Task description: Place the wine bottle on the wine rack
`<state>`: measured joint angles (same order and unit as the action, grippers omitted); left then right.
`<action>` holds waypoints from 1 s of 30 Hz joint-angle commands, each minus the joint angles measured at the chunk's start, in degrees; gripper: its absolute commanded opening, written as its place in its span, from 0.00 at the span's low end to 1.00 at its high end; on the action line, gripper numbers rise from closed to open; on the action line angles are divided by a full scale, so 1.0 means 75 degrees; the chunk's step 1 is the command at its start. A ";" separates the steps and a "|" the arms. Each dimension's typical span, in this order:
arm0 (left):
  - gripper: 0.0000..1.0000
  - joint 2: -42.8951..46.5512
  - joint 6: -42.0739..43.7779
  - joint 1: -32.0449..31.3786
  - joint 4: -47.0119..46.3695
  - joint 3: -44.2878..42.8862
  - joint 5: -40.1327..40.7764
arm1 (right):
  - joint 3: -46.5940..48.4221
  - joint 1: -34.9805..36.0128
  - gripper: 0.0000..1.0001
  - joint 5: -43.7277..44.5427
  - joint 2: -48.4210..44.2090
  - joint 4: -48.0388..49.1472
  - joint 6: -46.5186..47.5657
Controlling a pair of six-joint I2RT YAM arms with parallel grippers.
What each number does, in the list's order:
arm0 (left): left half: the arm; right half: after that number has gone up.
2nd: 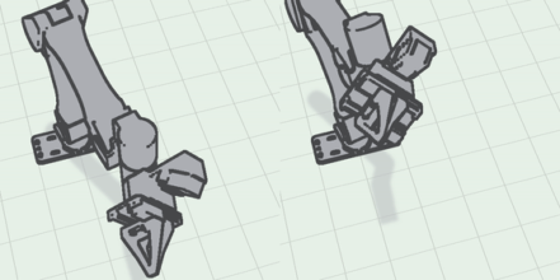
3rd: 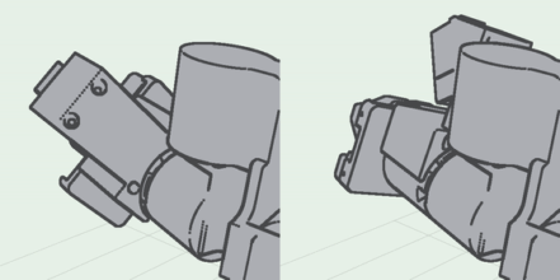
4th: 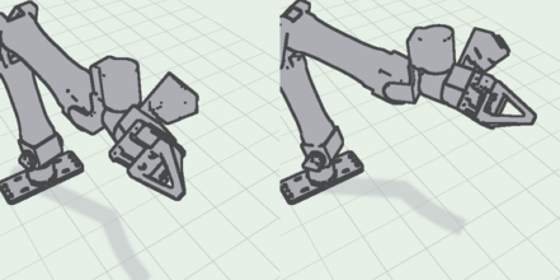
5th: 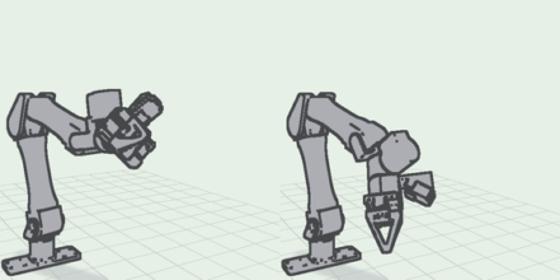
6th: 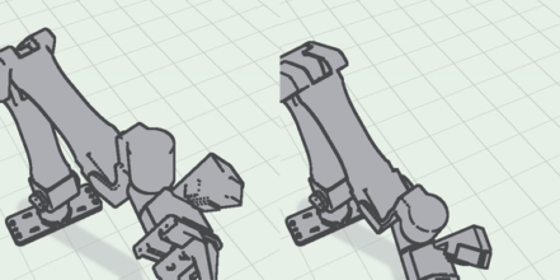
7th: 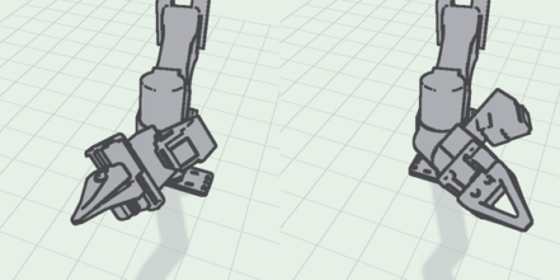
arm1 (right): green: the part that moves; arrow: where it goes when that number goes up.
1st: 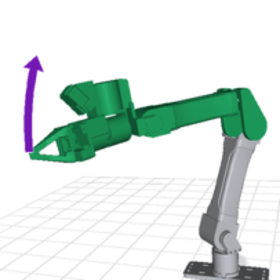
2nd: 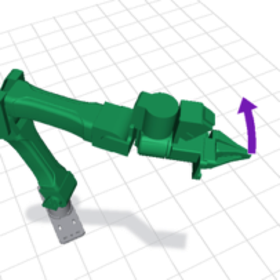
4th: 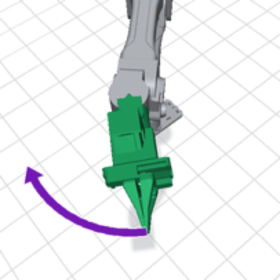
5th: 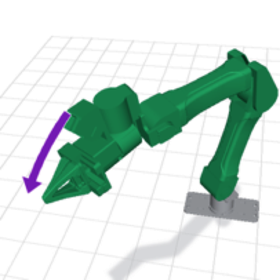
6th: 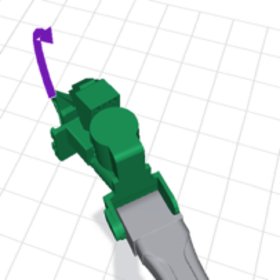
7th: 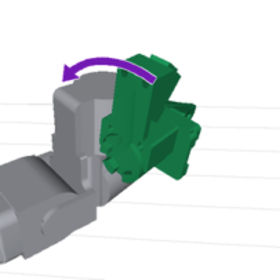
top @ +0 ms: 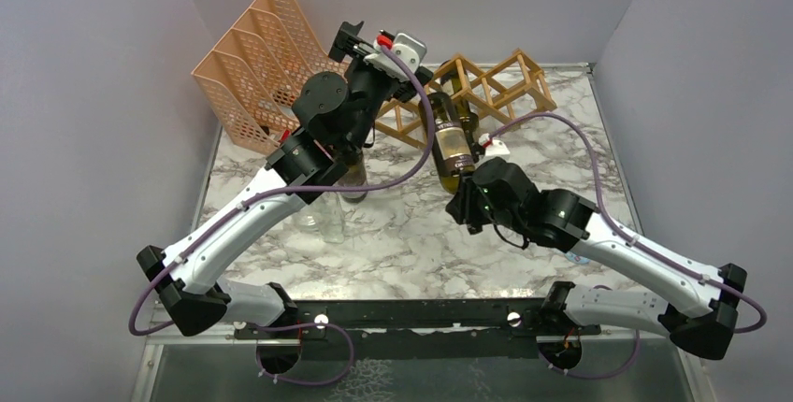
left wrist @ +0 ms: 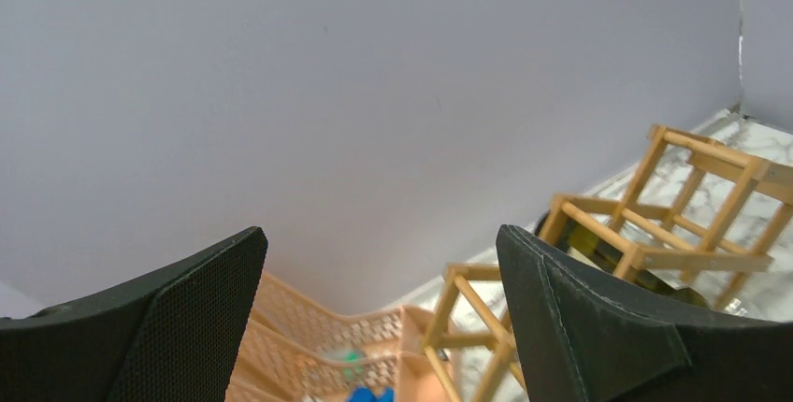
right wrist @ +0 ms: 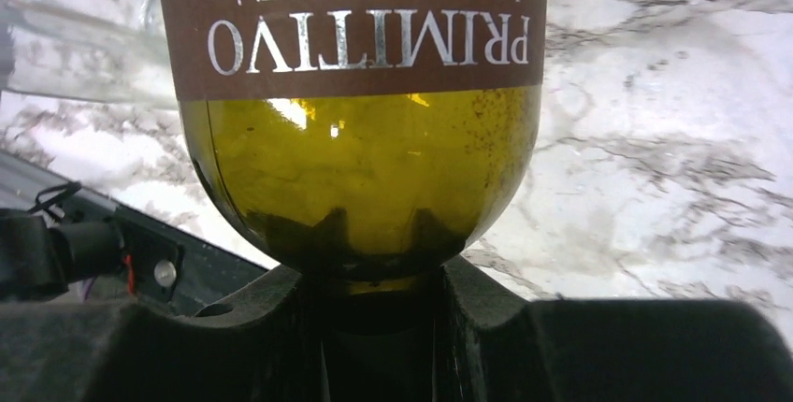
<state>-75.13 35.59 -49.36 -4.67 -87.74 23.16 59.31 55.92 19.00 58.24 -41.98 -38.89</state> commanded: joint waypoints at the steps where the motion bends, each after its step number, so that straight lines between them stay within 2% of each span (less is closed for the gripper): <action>1: 0.99 0.0096 -0.2355 -0.0011 0.1302 -0.0138 0.0941 | 0.0045 0.0007 0.01 -0.0853 0.0353 0.1706 0.0382; 9: 0.99 0.1066 -0.3588 -0.0004 0.1913 0.0853 0.0651 | -0.0594 0.0006 0.01 -0.1132 0.1036 0.2541 0.0015; 21: 0.99 0.1757 -0.3886 -0.0004 0.2006 0.1815 0.1130 | -0.0737 0.0009 0.01 -0.0769 0.2131 0.3527 -0.0612; 30: 0.99 0.1992 -0.3926 -0.0006 0.2207 0.2014 0.1160 | -0.0114 0.0008 0.01 -0.0358 0.3048 0.3390 -0.1190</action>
<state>-62.15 7.03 -49.25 11.11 -72.71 30.22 54.00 55.92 11.70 80.38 -22.76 -45.30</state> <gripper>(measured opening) 0.989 0.362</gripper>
